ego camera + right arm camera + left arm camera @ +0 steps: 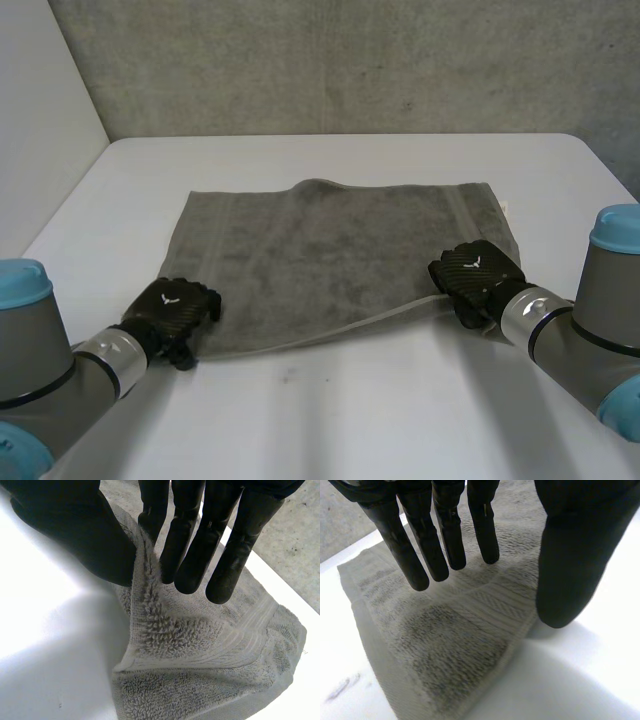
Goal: Fold the towel.
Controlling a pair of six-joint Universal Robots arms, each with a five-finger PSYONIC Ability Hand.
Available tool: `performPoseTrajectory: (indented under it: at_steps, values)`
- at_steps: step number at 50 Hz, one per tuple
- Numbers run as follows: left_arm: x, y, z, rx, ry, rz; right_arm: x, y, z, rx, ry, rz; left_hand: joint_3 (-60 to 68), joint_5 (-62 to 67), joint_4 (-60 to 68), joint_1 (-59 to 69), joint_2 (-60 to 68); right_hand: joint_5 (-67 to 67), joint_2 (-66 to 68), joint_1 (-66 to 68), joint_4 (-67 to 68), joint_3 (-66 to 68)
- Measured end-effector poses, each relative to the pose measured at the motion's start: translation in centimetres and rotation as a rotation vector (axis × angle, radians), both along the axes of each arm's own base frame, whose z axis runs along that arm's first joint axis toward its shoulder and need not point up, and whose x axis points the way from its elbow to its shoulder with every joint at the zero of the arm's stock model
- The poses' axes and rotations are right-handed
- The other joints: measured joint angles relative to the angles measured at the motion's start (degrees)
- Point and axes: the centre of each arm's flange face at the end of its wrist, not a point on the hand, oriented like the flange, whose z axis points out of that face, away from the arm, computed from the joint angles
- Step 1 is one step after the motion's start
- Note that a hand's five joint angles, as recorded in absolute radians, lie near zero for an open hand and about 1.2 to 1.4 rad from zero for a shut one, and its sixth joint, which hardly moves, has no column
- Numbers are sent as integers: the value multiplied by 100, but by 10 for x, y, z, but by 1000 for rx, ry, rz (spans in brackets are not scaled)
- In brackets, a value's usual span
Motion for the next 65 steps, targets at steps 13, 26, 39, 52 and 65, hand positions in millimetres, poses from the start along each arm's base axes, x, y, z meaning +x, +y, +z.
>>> performPoseTrajectory:
  at_steps: [13,26,39,52,65]
  values:
    - [-6,-24,-4,-43,5,-1,0,-1,1,-4,-2,-1,2187,2178,2188,2198,2189,1,0,0,0,0]
    - [-8,-28,13,-108,2,24,0,2,3,9,-5,-2,3526,3412,3532,3217,3529,4,0,0,0,0]
    - [-5,-12,27,-154,0,36,-14,0,9,143,-72,-94,3559,3459,3570,3270,3560,-3662,-3686,-2863,-3754,-3764]
    - [2,-22,21,-148,-4,65,-70,-24,-10,243,-243,-362,3559,3459,3572,3300,3562,-4221,-4137,-3249,-4249,-4217]
    - [15,-41,30,-245,-15,168,-82,-22,-4,225,-250,-326,3559,3511,3572,3347,3563,-4050,-4121,-3230,-4154,-4199]
